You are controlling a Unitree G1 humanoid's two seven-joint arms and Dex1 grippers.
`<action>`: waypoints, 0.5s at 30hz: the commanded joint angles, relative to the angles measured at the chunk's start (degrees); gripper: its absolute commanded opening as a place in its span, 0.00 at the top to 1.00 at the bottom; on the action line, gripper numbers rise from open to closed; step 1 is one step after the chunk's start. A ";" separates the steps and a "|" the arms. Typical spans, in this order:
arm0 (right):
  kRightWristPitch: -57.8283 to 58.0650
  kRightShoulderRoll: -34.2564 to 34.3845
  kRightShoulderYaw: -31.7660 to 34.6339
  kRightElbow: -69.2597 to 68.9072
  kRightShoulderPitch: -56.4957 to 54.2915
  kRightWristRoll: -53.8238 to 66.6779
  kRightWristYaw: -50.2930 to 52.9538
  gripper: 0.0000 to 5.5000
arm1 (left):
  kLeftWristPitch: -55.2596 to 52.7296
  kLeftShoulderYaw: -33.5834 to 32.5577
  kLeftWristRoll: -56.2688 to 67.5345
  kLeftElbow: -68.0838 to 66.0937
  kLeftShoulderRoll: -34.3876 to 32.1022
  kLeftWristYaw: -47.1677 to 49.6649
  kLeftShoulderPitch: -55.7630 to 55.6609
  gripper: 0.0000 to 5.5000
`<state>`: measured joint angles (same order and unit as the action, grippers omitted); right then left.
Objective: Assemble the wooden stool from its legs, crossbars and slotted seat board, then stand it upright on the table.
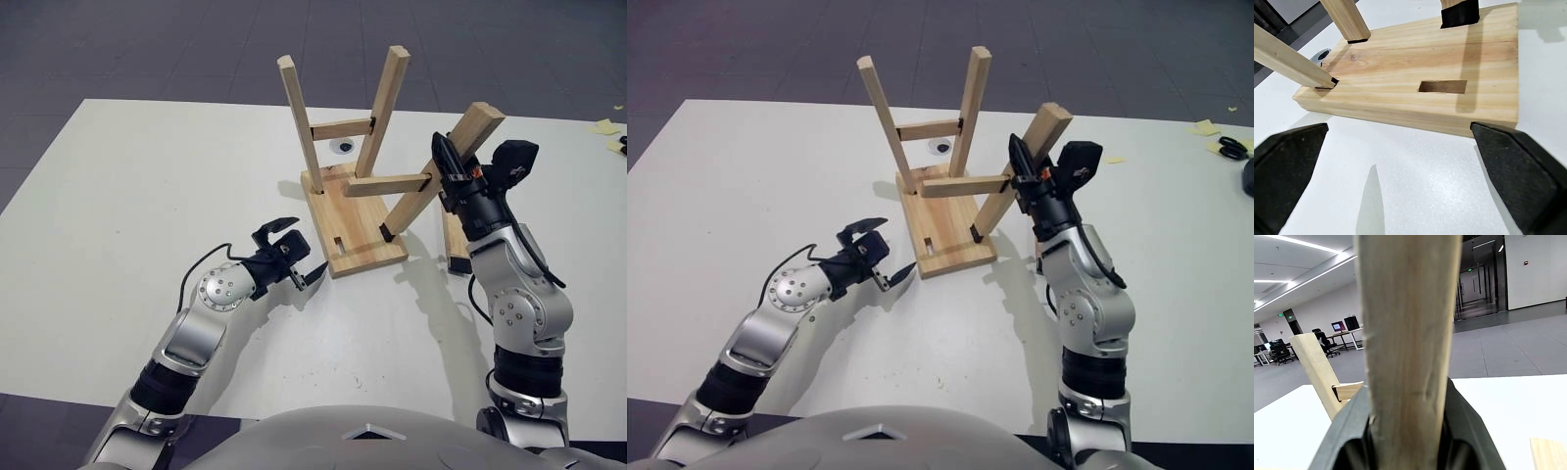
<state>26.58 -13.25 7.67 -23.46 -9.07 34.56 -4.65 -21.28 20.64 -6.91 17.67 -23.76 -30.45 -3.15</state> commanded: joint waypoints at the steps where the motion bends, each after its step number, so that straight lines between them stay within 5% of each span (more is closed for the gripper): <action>1: 1.73 0.69 -0.19 -0.80 -3.08 -1.27 1.87 0.81 | 0.11 0.36 -0.90 -0.17 -0.54 -0.22 0.26 0.02; 15: 2.57 1.17 0.05 -0.96 -2.17 -3.46 1.06 0.81 | 0.40 0.65 -1.82 -0.77 -0.57 -0.11 0.29 0.02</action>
<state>28.72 -12.03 7.79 -23.80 -13.21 31.47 -3.29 -21.14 21.07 -7.89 17.50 -23.74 -30.45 -3.11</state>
